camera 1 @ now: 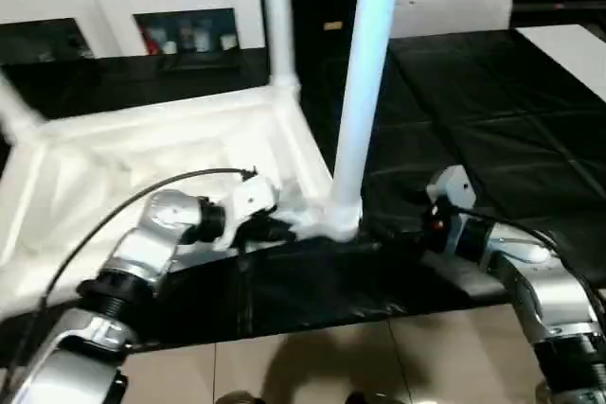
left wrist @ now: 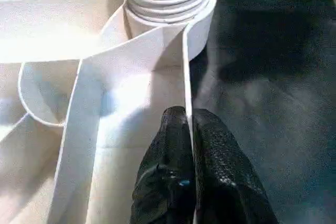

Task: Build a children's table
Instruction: Rotate leg to tighten

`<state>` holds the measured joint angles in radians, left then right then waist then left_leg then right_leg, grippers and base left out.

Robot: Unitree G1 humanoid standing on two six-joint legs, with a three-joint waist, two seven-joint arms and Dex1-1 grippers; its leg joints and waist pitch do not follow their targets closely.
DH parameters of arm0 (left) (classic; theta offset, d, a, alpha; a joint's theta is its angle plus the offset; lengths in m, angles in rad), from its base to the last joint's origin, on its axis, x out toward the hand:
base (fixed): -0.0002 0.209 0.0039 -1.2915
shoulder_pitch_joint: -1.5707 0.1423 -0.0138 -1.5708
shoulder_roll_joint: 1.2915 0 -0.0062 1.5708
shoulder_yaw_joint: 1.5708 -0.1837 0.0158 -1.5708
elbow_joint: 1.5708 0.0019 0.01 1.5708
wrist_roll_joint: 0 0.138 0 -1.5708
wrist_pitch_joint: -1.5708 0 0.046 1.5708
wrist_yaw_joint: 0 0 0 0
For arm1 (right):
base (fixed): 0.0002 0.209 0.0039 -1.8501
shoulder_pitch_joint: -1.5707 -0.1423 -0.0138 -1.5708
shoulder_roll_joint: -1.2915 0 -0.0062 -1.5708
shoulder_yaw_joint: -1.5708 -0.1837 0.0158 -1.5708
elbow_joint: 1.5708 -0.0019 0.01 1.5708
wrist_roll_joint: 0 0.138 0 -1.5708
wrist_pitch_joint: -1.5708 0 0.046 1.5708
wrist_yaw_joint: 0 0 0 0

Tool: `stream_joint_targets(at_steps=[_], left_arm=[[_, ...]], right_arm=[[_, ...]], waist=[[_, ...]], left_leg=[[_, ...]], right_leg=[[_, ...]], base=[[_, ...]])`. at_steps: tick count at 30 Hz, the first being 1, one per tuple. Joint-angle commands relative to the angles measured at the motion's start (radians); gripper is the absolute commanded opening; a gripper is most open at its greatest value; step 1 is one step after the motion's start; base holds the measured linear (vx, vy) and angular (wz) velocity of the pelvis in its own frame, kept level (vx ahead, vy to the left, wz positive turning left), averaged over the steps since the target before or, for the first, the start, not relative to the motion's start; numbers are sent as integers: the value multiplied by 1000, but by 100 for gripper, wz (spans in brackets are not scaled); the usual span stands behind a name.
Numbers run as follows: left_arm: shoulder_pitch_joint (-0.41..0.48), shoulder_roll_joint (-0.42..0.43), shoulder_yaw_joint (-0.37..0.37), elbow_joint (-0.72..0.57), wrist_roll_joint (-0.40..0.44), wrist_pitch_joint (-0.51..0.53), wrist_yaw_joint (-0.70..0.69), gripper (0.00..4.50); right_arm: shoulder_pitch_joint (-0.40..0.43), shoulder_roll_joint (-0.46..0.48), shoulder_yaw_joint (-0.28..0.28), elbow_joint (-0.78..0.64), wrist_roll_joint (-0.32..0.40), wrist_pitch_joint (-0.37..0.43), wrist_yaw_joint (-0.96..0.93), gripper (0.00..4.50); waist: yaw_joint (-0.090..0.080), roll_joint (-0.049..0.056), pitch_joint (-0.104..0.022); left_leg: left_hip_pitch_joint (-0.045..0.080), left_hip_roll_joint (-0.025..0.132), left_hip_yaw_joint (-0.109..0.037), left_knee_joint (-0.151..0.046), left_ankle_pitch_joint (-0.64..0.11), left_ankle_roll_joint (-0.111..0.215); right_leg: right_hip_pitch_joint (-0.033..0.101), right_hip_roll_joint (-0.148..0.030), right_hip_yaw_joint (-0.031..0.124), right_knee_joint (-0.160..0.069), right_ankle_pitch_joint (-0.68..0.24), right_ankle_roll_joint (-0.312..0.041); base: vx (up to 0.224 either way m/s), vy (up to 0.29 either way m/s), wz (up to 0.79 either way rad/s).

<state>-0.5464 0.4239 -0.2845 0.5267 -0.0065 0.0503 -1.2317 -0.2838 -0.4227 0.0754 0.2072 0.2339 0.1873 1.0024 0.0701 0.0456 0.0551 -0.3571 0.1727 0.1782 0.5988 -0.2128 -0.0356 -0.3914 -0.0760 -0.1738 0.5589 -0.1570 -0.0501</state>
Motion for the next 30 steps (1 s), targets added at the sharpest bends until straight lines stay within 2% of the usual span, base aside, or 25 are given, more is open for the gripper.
stream_joint_targets(at_steps=[1,4,8,10,11,13,17,18,20,22,25,27,30], left_arm=[[-31,0,-28,-19,-29,-41,-88,0],[-48,19,-63,0,-26,-74,-169,0],[-62,23,-76,21,-19,-99,-205,0],[-73,23,-82,36,-12,-113,-229,0],[-84,23,-90,48,-2,-128,-244,0],[-88,23,-93,51,0,-131,-248,0],[-102,15,-96,63,-6,-138,-254,0],[-103,14,-97,65,-6,-141,-255,0],[-103,13,-97,65,-7,-142,-257,0],[-106,10,-101,75,-7,-152,-264,0],[-106,9,-101,80,-6,-157,-269,0],[-106,9,-101,84,-5,-158,-270,0],[-104,9,-99,84,-6,-157,-267,0]], right_arm=[[-26,-28,37,-5,-3,-14,71,444],[-66,-60,104,32,-30,-50,180,444],[-88,-67,134,58,-46,-76,227,444],[-105,-70,151,83,-55,-84,250,427],[-118,-71,165,100,-59,-86,267,427],[-122,-72,170,103,-59,-86,272,417],[-137,-63,177,123,-53,-105,291,373],[-139,-60,177,127,-53,-107,294,373],[-141,-58,177,129,-53,-109,296,354],[-148,-54,183,144,-52,-120,309,332],[-150,-50,186,148,-42,-112,323,316],[-148,-48,186,145,-36,-105,330,290],[-141,-45,183,139,-26,-93,334,283]], waist=[[3,-15,-69],[23,-15,-73],[36,-17,-75],[41,-17,-77],[44,-23,-78],[45,-21,-79],[50,-22,-79],[50,-27,-80],[53,-24,-81],[54,-26,-82],[58,-26,-81],[63,-24,-82],[64,-24,-81]], left_leg=[[6,77,-27,-63,-102,116],[9,79,-26,-61,-98,109],[9,81,-26,-61,-92,101],[9,83,-27,-61,-84,99],[9,82,-27,-60,-78,99],[7,83,-27,-59,-74,98],[8,84,-26,-58,-70,98],[8,85,-26,-59,-66,99],[8,86,-26,-58,-61,98],[8,85,-26,-58,-59,99],[8,84,-25,-57,-57,101],[8,83,-25,-56,-51,102],[9,86,-26,-57,-60,97]], right_leg=[[59,-105,83,-67,-312,-81],[56,-107,85,-61,-302,-86],[57,-108,86,-60,-300,-85],[57,-109,87,-56,-283,-91],[59,-110,87,-52,-276,-96],[59,-112,87,-52,-270,-97],[59,-112,88,-51,-269,-97],[59,-112,88,-50,-265,-97],[59,-113,89,-48,-262,-99],[59,-113,88,-47,-259,-99],[59,-112,88,-48,-264,-98],[59,-112,89,-47,-263,-95],[58,-112,88,-49,-273,-91]], base=[[0,0,0],[0,0,0],[0,0,0],[0,0,0],[0,0,0],[0,0,0],[0,0,0],[0,0,0],[0,0,0],[0,0,0],[0,0,0],[0,0,0],[0,0,0]])
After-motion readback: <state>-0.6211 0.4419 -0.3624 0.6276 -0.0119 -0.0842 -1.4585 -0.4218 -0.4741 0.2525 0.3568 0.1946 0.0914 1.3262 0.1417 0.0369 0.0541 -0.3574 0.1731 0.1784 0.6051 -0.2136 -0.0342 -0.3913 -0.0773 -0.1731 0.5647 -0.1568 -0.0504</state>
